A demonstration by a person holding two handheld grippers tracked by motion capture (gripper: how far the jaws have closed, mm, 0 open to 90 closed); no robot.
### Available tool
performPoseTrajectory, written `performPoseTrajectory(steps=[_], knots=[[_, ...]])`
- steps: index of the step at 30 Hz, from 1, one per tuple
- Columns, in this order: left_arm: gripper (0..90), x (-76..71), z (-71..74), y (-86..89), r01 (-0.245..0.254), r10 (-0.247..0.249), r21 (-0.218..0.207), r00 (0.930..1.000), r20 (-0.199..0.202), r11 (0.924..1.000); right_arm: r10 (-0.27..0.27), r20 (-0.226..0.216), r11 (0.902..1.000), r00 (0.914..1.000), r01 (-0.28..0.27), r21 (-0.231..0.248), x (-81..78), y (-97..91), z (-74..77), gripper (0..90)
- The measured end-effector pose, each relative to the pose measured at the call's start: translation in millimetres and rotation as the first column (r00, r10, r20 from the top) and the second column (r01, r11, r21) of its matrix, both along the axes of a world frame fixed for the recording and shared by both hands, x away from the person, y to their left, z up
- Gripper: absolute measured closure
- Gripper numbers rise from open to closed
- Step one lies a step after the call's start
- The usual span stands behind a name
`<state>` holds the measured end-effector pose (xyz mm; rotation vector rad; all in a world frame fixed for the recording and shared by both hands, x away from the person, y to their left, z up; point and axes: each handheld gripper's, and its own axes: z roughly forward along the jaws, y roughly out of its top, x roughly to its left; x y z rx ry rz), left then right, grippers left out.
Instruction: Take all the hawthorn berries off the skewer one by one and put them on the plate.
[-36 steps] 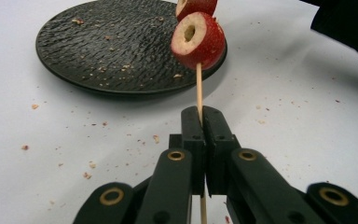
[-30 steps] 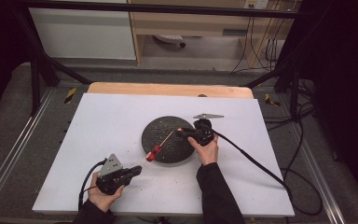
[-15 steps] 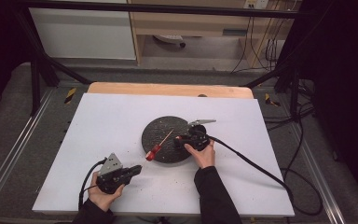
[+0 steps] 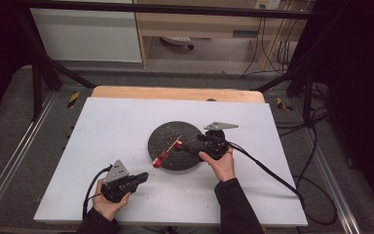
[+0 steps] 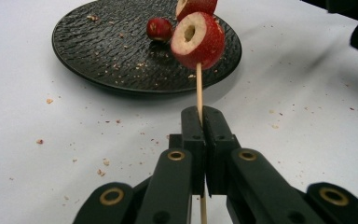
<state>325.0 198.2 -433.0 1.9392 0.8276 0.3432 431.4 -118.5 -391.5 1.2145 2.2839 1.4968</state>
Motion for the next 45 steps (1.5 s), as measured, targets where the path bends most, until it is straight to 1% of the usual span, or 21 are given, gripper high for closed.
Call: performPoseTrajectory(steps=[2,6,11,13,15,21,27,29,32,34,38,40,45], knots=[[88.0,0.0,-0.1,-0.5,-0.001,0.001,-0.001,1.0,-0.001,1.0,0.009,0.004,0.9999,1.0,-0.009,0.014,-5.3,-0.3,3.3,9.3],[88.0,-0.1,-0.4,-1.9,0.002,-0.002,0.002,1.0,0.001,1.0,0.041,-0.002,0.9984,0.9992,-0.04,0.04,-17.4,1.2,5.9,4.8],[88.0,-0.3,-1.0,-6.3,0.009,-0.009,0.004,1.0,0.0,1.0,0.071,-0.007,0.9961,0.9974,-0.071,0.052,-30.3,7.1,1.8,4.9],[88.0,-0.7,-1.0,-8.5,0.013,-0.013,0.004,0.9999,0.0,0.9999,0.086,-0.017,0.9941,0.9961,-0.085,0.068,-33.9,10.0,-1.2,5.9],[88.0,-0.8,-1.0,-10.8,0.019,-0.019,0.005,0.9998,0.0,0.9998,0.097,-0.016,0.9923,0.9952,-0.095,0.079,-36.4,12.5,-3.8,7.3],[88.0,-2.2,-1.7,-18.2,0.035,-0.035,0.01,0.9994,0.002,0.9993,0.117,-0.021,0.9879,0.9929,-0.114,0.105,-40.4,18.5,-11.6,17.9],[88.0,-4.7,-1.9,-23.7,0.055,-0.055,0.014,0.9985,0.006,0.9984,0.132,-0.037,0.983,0.9906,-0.126,0.134,-40.5,23.5,-18.4,33.0],[88.0,-5.6,-2.0,-25.0,0.058,-0.059,0.015,0.9983,0.008,0.9982,0.135,-0.035,0.982,0.9902,-0.129,0.138,-39.6,24.2,-20.0,37.9],[88.0,-6.8,-1.6,-26.6,0.064,-0.064,0.016,0.9979,0.011,0.9978,0.147,-0.047,0.9787,0.988,-0.138,0.152,-38.2,25.2,-21.6,46.4],[88.0,-7.1,-1.9,-27.1,0.066,-0.066,0.018,0.9978,0.012,0.9977,0.158,-0.057,0.9759,0.9858,-0.147,0.161,-37.7,25.5,-22.2,50.3],[88.0,-7.1,-2.0,-26.8,0.064,-0.065,0.018,0.9978,0.012,0.9978,0.172,-0.07,0.9713,0.9826,-0.157,0.179,-37.6,25.5,-21.7,56.2],[88.0,-7.2,-1.8,-26.6,0.066,-0.066,0.01,0.9977,0.013,0.9978,0.172,-0.069,0.9714,0.9826,-0.158,0.177,-37.8,24.9,-20.8,61.0],[88.0,-7.6,-1.5,-26.7,0.069,-0.069,0.01,0.9975,0.018,0.9976,0.179,-0.078,0.9702,0.9807,-0.163,0.179,-37.1,23.7,-19.0,61.4]])
